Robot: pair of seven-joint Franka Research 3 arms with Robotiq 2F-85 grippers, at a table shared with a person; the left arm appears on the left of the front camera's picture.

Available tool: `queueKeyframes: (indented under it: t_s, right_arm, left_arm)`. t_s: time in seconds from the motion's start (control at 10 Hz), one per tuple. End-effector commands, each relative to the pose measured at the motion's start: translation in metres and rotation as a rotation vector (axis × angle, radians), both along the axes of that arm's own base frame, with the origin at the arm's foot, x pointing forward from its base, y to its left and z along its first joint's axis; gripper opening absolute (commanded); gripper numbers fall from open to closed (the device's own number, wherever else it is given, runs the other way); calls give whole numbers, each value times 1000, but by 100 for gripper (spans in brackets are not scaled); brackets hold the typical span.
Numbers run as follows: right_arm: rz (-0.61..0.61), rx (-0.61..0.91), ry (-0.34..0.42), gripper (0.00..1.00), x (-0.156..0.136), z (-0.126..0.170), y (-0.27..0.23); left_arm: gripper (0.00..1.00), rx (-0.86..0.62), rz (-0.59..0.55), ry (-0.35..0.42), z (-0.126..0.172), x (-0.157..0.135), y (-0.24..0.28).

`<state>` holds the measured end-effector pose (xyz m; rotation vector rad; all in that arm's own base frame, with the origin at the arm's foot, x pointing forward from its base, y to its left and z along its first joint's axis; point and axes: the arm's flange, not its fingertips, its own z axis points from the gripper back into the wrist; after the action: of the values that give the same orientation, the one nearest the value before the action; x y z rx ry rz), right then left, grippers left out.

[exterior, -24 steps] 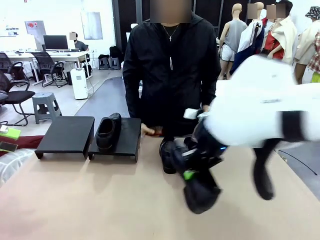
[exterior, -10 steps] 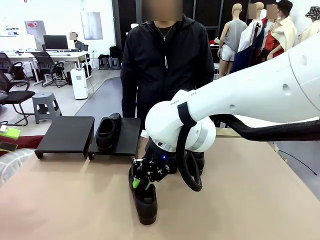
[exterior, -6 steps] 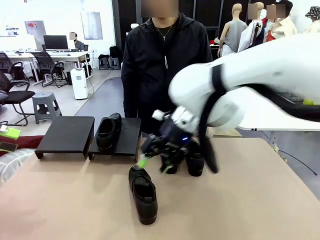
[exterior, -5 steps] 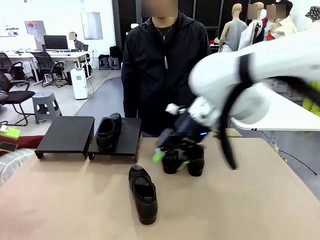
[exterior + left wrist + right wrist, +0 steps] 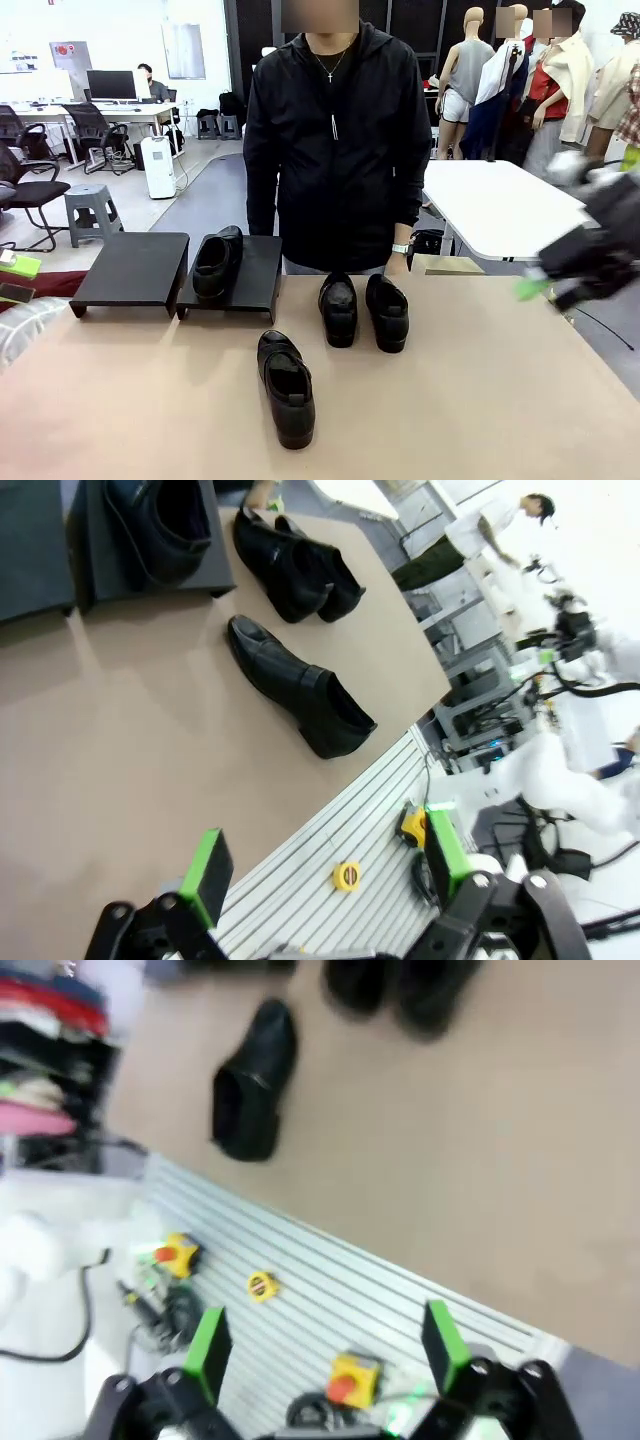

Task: Organize the shoes by placing them on the stand.
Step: Pick up one Shoe and place it in the middle of the table, then place the Shoe from the middle of the table onto the Shoes Stand.

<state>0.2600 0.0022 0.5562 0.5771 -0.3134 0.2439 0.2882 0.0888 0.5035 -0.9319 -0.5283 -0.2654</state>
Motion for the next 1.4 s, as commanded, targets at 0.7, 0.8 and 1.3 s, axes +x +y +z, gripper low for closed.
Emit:
queueKeyframes:
  t_s: [0.7,0.8,1.3]
  right_arm:
    - [-135,109,-78,100,-26,-19,-127]
    - [-135,109,-78,100,-26,-19,-127]
    - [-135,109,-78,100,-26,-19,-127]
  left_arm:
    - [100,-20,-9,-26,-1,0,-1]
    - [100,-20,-9,-26,-1,0,-1]
    - [100,-20,-9,-26,-1,0,-1]
